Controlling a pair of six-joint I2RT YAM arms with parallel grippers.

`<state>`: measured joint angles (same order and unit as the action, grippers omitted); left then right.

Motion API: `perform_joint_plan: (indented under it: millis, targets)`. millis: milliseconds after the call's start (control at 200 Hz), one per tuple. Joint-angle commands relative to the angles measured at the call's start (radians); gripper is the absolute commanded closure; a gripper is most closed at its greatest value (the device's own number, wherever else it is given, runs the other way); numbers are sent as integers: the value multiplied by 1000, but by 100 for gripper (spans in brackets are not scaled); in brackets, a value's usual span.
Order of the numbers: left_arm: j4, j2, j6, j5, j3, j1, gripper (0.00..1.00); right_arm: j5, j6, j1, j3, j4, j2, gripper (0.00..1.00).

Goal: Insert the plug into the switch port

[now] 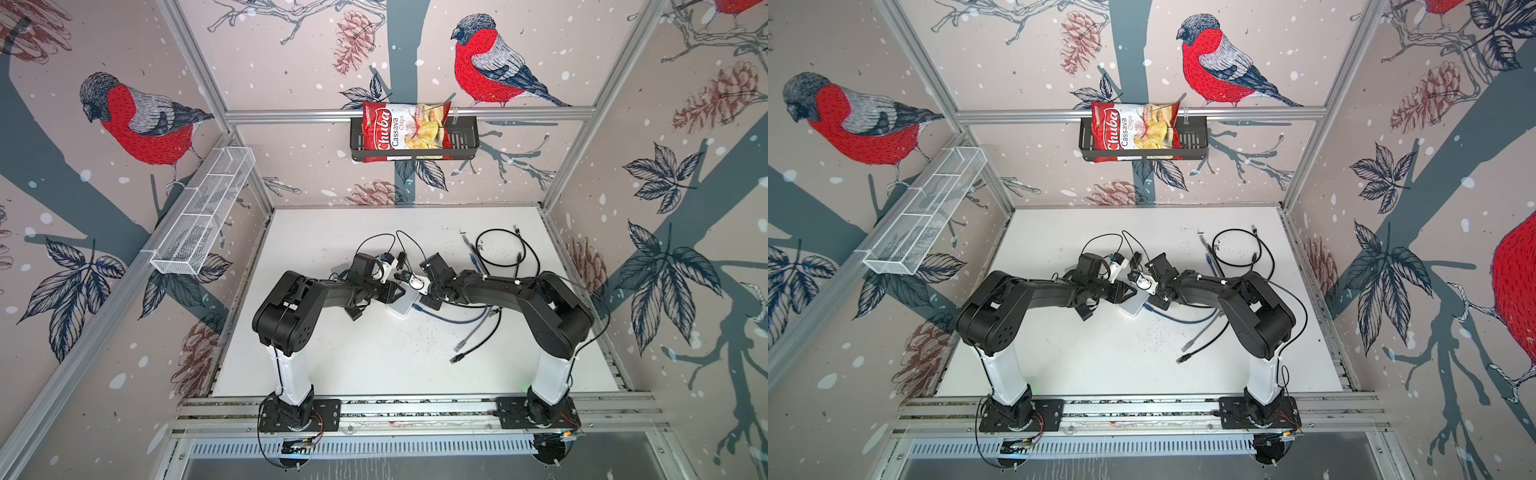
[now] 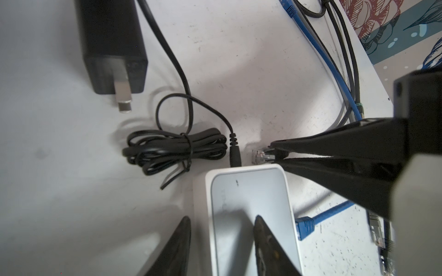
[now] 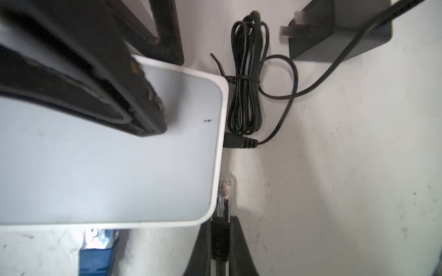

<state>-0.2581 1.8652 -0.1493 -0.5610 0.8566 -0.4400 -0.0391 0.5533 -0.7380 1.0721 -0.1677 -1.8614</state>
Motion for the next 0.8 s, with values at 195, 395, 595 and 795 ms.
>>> perform_joint_plan:
  millis: [195, 395, 595, 795]
  targets:
    - [140, 0, 17, 67, 7, 6, 57, 99, 37, 45, -53, -100, 113, 94]
    - [145, -7, 16, 70, 11, 6, 57, 148, 12, 23, -70, -110, 131, 95]
    - [128, -8, 4, 60, 12, 6, 57, 156, -32, -2, -78, -71, 109, 95]
    - [94, -10, -13, 41, 2, 6, 57, 132, -60, -26, -77, -24, 88, 95]
